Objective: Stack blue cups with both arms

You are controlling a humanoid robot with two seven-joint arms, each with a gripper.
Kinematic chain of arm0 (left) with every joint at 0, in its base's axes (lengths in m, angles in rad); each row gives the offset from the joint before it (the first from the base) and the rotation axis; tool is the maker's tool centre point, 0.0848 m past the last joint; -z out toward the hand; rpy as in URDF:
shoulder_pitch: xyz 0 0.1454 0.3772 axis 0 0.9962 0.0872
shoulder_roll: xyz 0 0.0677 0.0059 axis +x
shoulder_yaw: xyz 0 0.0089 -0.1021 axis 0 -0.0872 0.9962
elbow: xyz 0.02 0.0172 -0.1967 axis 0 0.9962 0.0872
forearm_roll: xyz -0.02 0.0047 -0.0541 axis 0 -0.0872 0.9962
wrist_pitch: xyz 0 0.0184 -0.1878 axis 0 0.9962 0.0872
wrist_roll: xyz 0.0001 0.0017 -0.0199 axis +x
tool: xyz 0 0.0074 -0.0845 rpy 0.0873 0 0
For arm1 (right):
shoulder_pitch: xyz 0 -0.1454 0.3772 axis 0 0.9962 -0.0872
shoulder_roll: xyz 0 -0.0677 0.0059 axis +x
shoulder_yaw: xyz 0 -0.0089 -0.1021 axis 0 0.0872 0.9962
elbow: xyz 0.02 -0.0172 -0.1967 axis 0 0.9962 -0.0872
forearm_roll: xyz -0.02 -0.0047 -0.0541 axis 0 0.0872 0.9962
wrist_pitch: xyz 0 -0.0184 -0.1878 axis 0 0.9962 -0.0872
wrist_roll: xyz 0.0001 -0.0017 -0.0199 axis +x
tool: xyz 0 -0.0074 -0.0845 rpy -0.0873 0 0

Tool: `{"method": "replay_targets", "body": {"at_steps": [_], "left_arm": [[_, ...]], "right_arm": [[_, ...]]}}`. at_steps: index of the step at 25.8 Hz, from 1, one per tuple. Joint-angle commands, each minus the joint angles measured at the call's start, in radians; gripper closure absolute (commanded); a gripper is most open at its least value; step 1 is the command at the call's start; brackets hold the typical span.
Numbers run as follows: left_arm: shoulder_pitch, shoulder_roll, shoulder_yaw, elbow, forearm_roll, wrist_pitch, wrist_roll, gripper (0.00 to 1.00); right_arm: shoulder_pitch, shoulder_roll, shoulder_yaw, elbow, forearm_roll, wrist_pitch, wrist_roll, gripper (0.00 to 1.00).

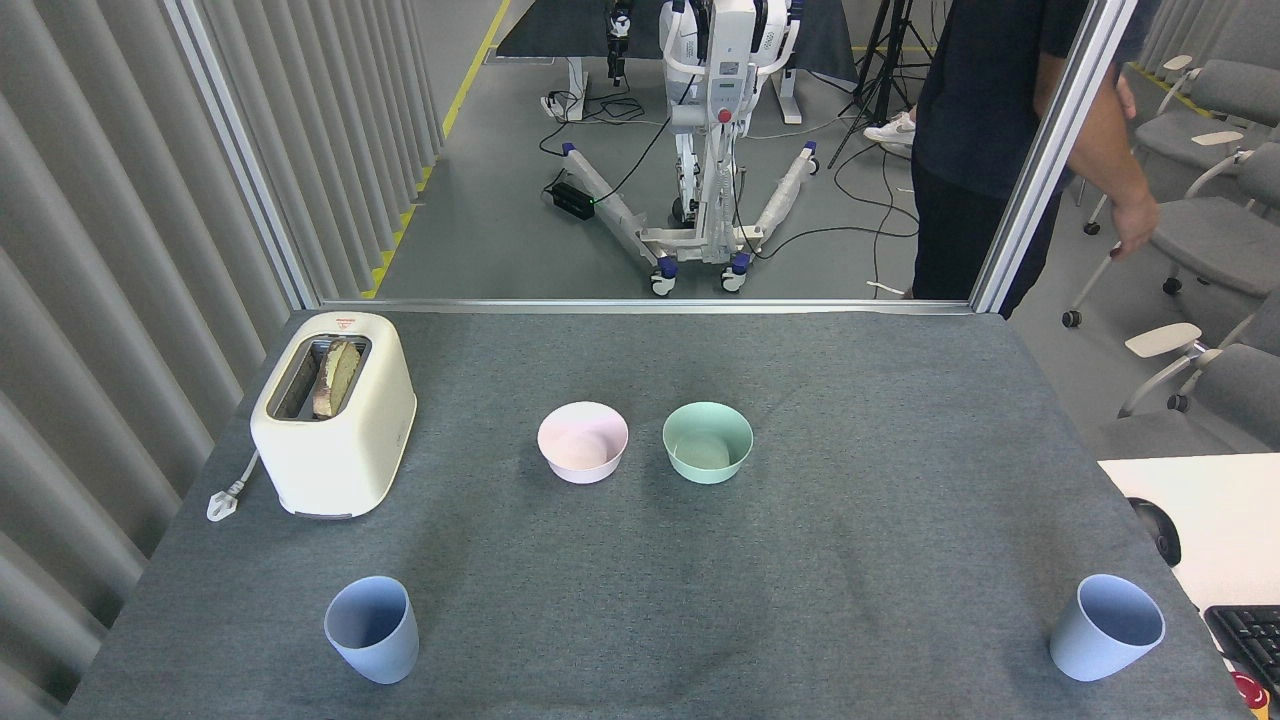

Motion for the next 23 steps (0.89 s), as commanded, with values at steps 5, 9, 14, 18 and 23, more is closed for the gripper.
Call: {"method": "replay_targets", "body": {"at_steps": [5, 9, 14, 18, 23], "left_arm": [[-0.131, -0.001, -0.006, 0.156, -0.003, 0.083, -0.034, 0.0], [-0.175, 0.005, -0.006, 0.199, -0.003, 0.083, -0.035, 0.0], [-0.231, 0.019, -0.004, 0.259, 0.0, 0.084, -0.035, 0.0], [-0.281, 0.022, -0.004, 0.314, 0.001, 0.084, -0.037, 0.0], [-0.318, 0.025, -0.004, 0.342, 0.008, 0.084, -0.037, 0.0]], "right_arm": [[0.002, -0.002, -0.003, 0.003, 0.0, 0.001, 0.0, 0.0], [0.003, -0.002, 0.0, 0.012, 0.0, 0.001, 0.0, 0.0], [0.003, -0.002, -0.002, 0.017, 0.0, 0.001, -0.001, 0.0], [0.003, -0.002, 0.0, 0.02, 0.0, 0.001, -0.001, 0.0], [0.003, -0.002, 0.0, 0.023, 0.0, 0.001, -0.003, 0.0]]}}
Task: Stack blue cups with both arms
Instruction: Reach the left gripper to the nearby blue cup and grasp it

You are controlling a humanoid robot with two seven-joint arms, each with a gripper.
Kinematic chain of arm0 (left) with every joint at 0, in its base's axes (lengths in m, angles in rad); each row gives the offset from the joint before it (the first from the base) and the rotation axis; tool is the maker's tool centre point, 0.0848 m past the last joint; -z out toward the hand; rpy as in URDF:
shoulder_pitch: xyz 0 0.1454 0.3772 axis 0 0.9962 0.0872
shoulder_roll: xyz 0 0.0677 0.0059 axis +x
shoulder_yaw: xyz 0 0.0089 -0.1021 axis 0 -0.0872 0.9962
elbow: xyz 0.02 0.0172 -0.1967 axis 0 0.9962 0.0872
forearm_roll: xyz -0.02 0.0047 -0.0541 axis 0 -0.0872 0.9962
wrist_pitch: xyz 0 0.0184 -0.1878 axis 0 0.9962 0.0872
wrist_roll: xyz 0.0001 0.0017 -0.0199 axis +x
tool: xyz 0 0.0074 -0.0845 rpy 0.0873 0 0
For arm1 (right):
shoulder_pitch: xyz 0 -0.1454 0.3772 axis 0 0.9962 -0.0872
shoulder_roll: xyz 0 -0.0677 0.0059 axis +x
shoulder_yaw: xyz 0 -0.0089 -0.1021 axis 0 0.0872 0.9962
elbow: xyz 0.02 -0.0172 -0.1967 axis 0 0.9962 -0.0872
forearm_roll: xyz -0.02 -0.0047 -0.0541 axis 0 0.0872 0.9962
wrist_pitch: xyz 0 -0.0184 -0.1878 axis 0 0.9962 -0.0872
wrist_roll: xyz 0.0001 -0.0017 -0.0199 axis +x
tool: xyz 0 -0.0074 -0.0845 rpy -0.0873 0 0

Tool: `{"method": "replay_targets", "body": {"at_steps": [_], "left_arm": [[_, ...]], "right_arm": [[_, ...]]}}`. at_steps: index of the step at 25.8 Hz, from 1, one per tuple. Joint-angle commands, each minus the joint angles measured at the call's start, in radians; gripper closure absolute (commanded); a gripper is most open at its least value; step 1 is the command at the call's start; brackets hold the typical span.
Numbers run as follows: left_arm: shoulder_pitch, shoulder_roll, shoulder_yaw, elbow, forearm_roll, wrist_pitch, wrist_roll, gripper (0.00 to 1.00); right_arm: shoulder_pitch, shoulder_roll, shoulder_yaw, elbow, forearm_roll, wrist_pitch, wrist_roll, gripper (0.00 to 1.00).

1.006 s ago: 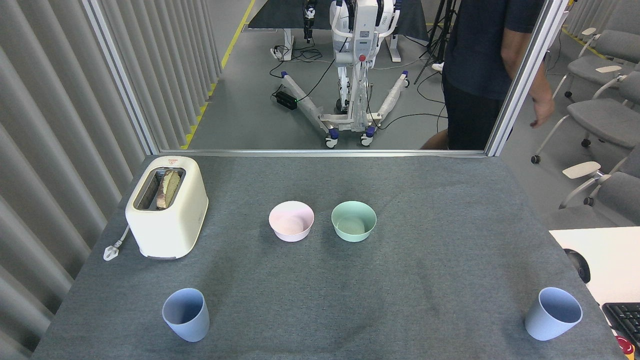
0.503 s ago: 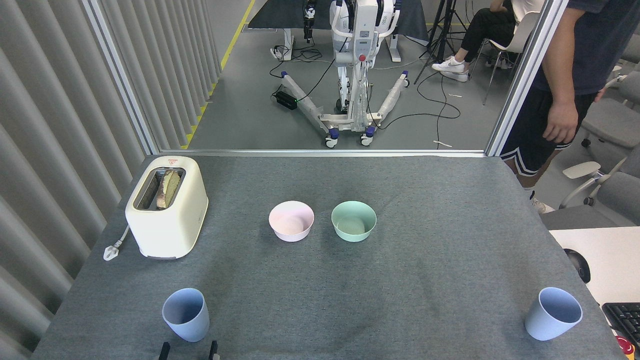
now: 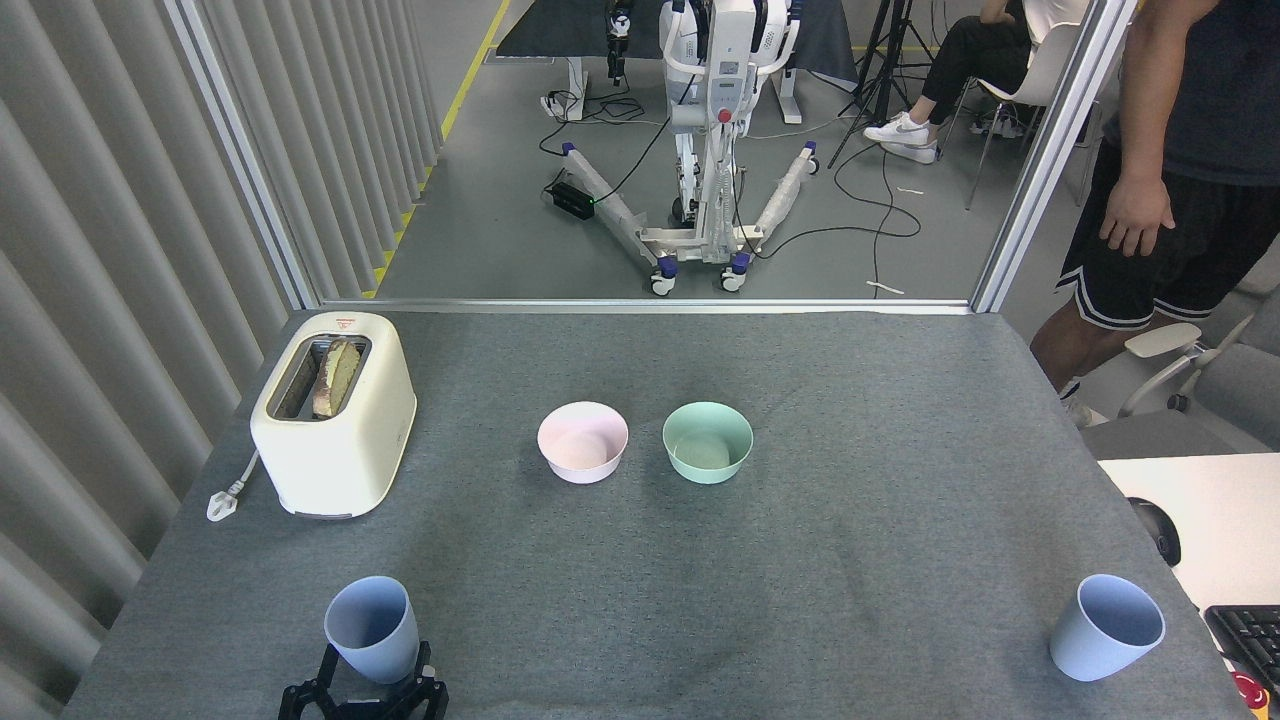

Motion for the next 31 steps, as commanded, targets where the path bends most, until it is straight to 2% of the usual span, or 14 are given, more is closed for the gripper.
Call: {"method": "replay_targets", "body": {"at_steps": [1, 8, 15, 16, 19, 24, 27, 30, 31], "left_arm": [[-0.031, 0.005, 0.0, 0.023, 0.003, 0.0, 0.0, 0.0], [-0.041, 0.022, 0.001, 0.049, 0.005, 0.0, 0.0, 0.01], [-0.034, 0.02, 0.001, 0.028, 0.008, 0.011, 0.002, 0.29], [-0.029, 0.022, 0.001, 0.021, 0.008, 0.009, 0.002, 0.36], [-0.02, 0.022, 0.001, -0.005, 0.005, 0.008, 0.003, 0.45], [0.029, 0.017, -0.04, -0.16, -0.01, -0.005, 0.003, 0.46], [-0.002, 0.02, -0.169, -0.147, -0.03, -0.005, 0.003, 0.45], [-0.054, -0.001, -0.276, -0.081, -0.155, -0.001, 0.005, 0.45], [-0.074, -0.027, -0.302, -0.057, -0.182, -0.001, 0.003, 0.45]], "right_arm": [[0.0, 0.0, 0.0, 0.002, 0.0, 0.0, -0.003, 0.0], [0.0, 0.0, 0.002, 0.003, 0.0, 0.0, -0.003, 0.0], [0.0, 0.0, 0.002, 0.008, 0.0, 0.0, -0.004, 0.0], [0.0, 0.0, 0.002, 0.008, 0.0, 0.0, -0.003, 0.0], [0.0, 0.002, 0.002, 0.008, 0.0, 0.0, -0.003, 0.0], [0.0, 0.002, 0.003, 0.008, 0.0, 0.0, -0.004, 0.0], [0.0, 0.002, 0.003, 0.008, 0.0, 0.0, -0.003, 0.0], [0.0, 0.002, 0.003, 0.009, 0.0, 0.001, -0.003, 0.0], [0.0, 0.002, 0.003, 0.008, 0.0, 0.001, -0.003, 0.0]]}}
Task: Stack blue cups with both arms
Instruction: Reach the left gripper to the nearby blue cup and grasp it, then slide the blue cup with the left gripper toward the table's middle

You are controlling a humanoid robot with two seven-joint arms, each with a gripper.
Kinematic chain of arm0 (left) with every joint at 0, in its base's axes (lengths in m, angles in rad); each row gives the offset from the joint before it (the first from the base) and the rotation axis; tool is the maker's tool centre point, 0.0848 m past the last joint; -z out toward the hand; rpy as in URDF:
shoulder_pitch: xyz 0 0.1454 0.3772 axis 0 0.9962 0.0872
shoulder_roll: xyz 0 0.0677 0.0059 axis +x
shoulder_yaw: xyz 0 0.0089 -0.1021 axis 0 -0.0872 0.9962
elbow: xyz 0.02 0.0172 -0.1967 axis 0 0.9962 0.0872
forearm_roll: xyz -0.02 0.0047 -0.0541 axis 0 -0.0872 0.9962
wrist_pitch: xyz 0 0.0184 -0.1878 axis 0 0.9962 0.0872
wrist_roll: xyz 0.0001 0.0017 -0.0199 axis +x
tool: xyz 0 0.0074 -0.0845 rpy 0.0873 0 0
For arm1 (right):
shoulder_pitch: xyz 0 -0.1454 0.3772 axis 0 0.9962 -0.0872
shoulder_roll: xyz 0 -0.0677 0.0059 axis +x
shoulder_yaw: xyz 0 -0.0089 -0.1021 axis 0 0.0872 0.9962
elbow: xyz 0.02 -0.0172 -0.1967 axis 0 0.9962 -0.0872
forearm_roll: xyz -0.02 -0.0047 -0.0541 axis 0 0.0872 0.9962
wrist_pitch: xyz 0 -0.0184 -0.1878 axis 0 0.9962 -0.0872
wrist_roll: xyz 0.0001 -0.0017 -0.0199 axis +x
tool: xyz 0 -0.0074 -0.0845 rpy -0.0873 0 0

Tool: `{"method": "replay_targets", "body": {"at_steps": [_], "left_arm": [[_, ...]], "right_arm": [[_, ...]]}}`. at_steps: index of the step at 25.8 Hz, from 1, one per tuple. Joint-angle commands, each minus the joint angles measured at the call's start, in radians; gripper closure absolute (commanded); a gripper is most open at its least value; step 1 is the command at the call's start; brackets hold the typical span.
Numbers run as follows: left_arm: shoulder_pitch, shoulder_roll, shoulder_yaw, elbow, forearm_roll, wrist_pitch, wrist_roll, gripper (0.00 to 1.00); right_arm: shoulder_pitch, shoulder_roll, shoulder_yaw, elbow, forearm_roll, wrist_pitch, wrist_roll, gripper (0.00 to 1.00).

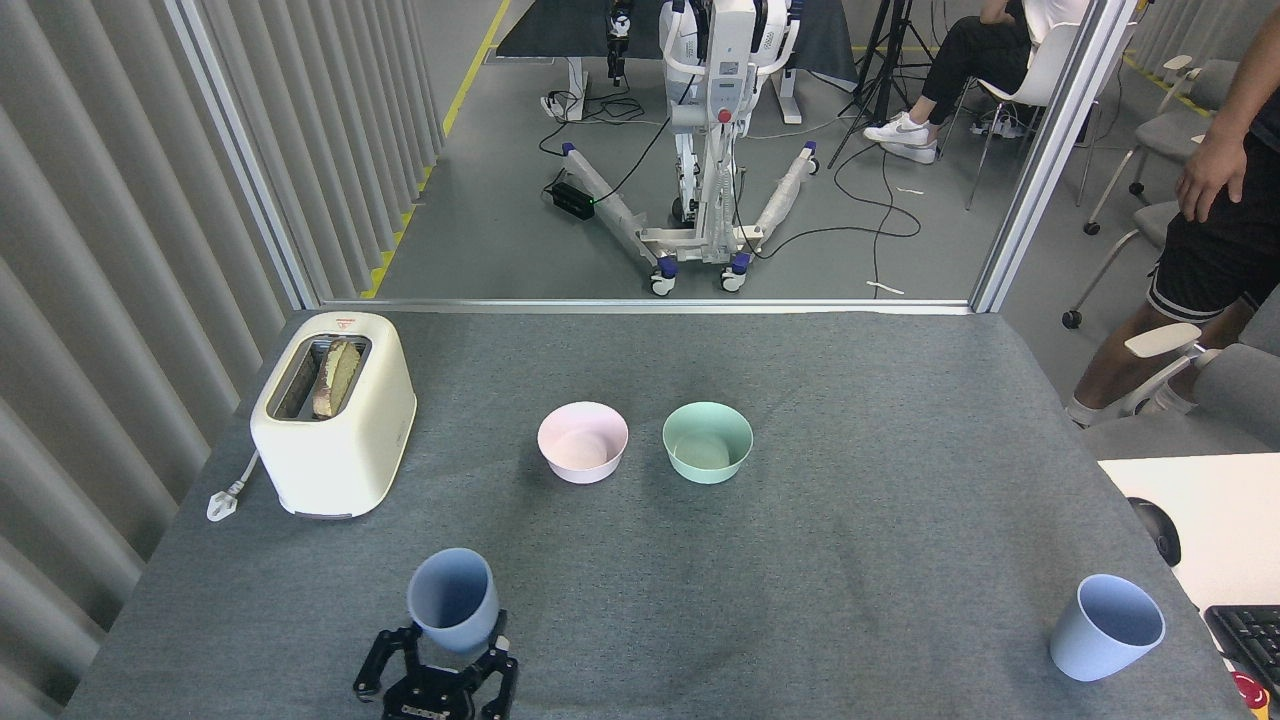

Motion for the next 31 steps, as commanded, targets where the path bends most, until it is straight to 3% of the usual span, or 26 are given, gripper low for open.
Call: {"method": "replay_targets", "body": {"at_steps": [1, 6, 23, 24, 27, 31], "left_arm": [[-0.068, -0.068, -0.108, 0.081, -0.103, 0.003, 0.0, 0.45], [-0.147, -0.187, -0.188, 0.21, -0.14, 0.005, 0.006, 0.45], [-0.138, -0.197, -0.211, 0.244, -0.149, 0.014, 0.012, 0.38], [-0.138, -0.197, -0.21, 0.244, -0.148, 0.014, 0.014, 0.37], [-0.138, -0.197, -0.207, 0.247, -0.14, 0.015, 0.011, 0.13], [-0.138, -0.197, -0.202, 0.262, -0.132, 0.014, 0.011, 0.02]], "right_arm": [[0.0, 0.0, 0.0, 0.001, 0.001, 0.002, 0.0, 0.0], [0.0, -0.001, -0.008, -0.001, -0.001, 0.0, 0.0, 0.0], [0.0, -0.001, -0.005, -0.001, -0.002, 0.0, 0.0, 0.0], [0.0, -0.001, -0.005, -0.001, -0.001, 0.0, 0.0, 0.0], [0.0, 0.0, -0.003, 0.001, -0.001, 0.002, 0.0, 0.0], [0.0, -0.001, -0.006, 0.001, -0.002, 0.0, 0.0, 0.0]]}}
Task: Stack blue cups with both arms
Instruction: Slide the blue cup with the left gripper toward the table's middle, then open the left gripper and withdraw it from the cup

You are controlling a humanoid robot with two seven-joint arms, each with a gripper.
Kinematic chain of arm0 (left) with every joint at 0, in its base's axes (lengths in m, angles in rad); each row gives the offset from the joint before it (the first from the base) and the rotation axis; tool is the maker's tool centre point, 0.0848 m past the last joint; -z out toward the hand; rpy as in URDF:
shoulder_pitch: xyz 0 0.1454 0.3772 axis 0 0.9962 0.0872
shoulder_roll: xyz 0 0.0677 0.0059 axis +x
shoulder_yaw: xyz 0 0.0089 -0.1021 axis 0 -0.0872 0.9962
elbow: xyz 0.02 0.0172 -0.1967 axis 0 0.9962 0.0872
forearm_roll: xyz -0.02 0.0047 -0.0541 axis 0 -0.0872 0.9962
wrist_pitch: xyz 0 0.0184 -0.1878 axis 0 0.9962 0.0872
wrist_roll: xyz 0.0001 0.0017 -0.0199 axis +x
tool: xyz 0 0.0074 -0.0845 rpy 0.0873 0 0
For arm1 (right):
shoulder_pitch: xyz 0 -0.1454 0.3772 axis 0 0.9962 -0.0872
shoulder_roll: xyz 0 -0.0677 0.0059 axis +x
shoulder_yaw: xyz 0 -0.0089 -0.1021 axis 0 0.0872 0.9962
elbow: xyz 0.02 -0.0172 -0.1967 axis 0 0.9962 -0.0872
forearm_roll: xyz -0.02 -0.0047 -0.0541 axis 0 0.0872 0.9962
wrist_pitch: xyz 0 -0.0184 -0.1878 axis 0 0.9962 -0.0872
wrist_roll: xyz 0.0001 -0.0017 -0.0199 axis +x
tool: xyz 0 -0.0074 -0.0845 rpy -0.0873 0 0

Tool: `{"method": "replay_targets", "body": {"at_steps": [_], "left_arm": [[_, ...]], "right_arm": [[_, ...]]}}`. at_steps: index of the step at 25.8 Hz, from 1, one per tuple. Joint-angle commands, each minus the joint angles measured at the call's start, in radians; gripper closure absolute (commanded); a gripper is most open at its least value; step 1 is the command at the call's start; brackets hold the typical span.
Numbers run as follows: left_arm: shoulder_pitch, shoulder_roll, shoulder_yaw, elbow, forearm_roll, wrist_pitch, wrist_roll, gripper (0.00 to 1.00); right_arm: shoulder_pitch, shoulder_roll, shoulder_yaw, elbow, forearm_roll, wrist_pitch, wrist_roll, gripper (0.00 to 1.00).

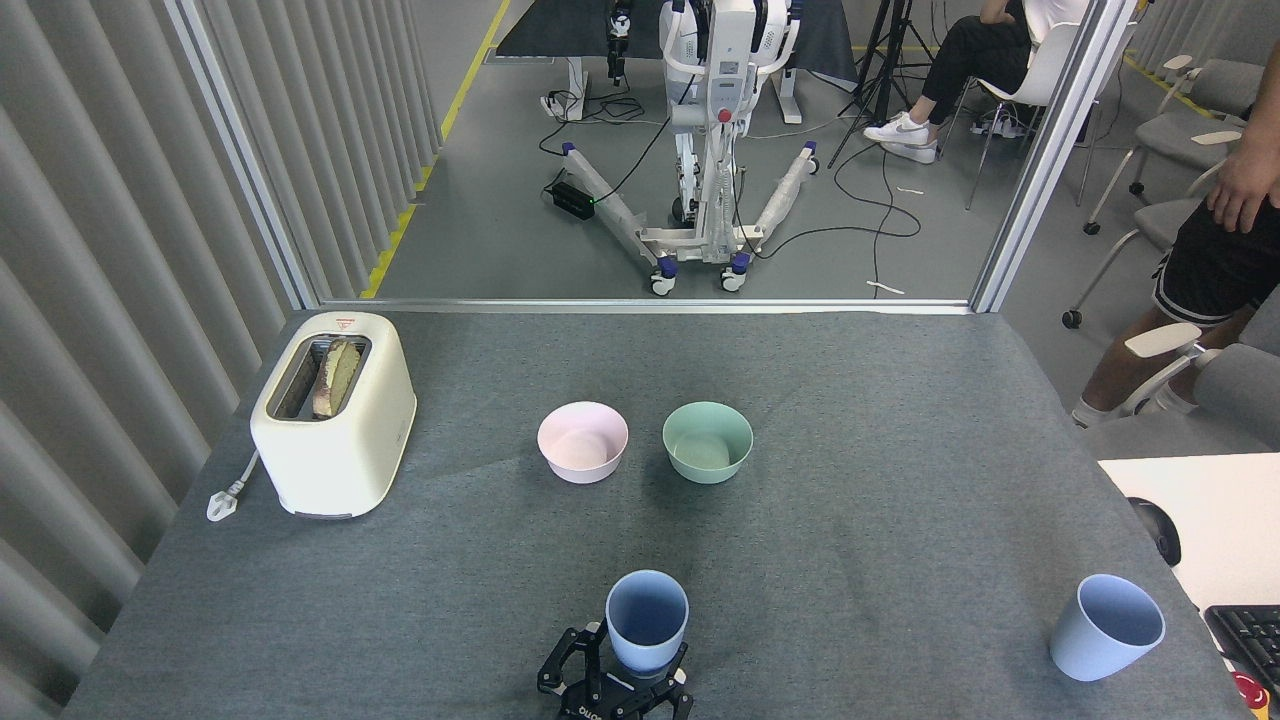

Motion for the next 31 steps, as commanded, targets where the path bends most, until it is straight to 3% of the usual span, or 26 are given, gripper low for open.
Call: {"method": "replay_targets", "body": {"at_steps": [1, 11, 16, 22, 27, 31], "left_arm": [[0.0, 0.001, 0.002, 0.01, 0.005, -0.002, -0.002, 0.01], [0.054, 0.004, 0.002, -0.017, 0.005, -0.003, -0.001, 0.0], [0.156, 0.026, 0.014, -0.126, 0.006, -0.002, -0.001, 0.0], [0.311, 0.069, 0.143, -0.278, 0.069, -0.003, -0.002, 0.0], [0.409, 0.118, 0.206, -0.416, 0.179, 0.0, -0.007, 0.0], [0.439, 0.13, 0.258, -0.427, 0.206, 0.0, -0.007, 0.0]], "right_arm": [[0.0, 0.001, -0.003, 0.001, -0.002, 0.0, 0.0, 0.0], [0.0, -0.001, -0.006, 0.002, -0.002, 0.0, -0.002, 0.0], [0.0, -0.001, -0.005, 0.002, -0.002, 0.0, -0.002, 0.0], [0.003, 0.003, -0.012, 0.002, -0.007, 0.0, 0.003, 0.0], [-0.015, -0.001, -0.133, 0.036, -0.005, 0.029, 0.109, 0.0], [-0.057, -0.01, -0.195, 0.105, -0.01, 0.03, 0.143, 0.0]]}}
